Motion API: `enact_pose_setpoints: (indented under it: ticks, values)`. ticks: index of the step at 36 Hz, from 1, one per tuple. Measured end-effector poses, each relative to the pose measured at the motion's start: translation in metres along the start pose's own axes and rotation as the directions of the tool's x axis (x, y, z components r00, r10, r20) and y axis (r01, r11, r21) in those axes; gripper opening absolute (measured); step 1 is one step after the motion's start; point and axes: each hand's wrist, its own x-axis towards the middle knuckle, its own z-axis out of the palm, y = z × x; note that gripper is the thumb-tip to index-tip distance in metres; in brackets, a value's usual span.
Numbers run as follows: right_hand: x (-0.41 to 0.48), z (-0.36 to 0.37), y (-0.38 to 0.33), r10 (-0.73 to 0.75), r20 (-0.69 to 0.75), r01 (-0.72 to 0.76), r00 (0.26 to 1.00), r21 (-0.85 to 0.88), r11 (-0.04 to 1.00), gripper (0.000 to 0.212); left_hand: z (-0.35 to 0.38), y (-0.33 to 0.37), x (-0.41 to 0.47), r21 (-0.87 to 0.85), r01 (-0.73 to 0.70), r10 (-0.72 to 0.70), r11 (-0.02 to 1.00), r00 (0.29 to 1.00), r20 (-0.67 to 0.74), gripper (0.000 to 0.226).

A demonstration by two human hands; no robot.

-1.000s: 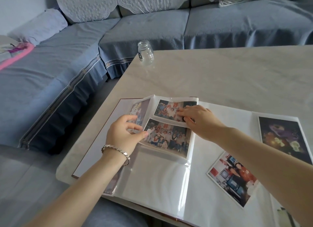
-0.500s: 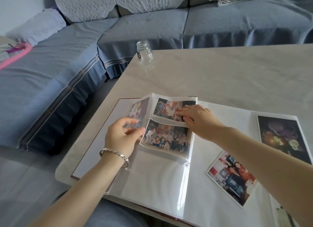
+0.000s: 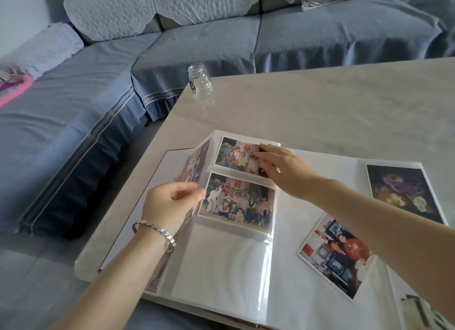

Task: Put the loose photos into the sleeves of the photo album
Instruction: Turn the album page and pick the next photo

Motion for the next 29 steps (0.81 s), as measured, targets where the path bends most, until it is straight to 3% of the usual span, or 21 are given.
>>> enact_pose_setpoints:
  ticks: [5, 15, 24, 29]
  values:
    - [0.000, 0.000, 0.000, 0.007, -0.003, -0.007, 1.000, 0.022, 1.000, 0.040, 0.001, 0.006, -0.001, 0.029, -0.014, 0.013, 0.999, 0.998, 0.059, 0.011]
    - [-0.005, -0.007, -0.004, 0.003, -0.015, -0.002, 1.000, 0.037, 0.999, 0.040, 0.004, 0.008, -0.007, -0.004, -0.193, 0.192, 0.981, 0.976, -0.105, 0.022]
    - [-0.007, -0.009, -0.005, 0.007, -0.042, -0.005, 0.999, 0.065, 0.998, 0.040, 0.004, 0.016, -0.012, 0.159, -0.394, 0.417, 0.905, 0.897, -0.150, 0.029]
    - [-0.009, -0.009, -0.006, 0.012, -0.059, -0.007, 0.998, 0.073, 0.997, 0.039, 0.004, 0.021, -0.009, 0.109, -0.373, 0.385, 0.921, 0.916, -0.117, 0.023]
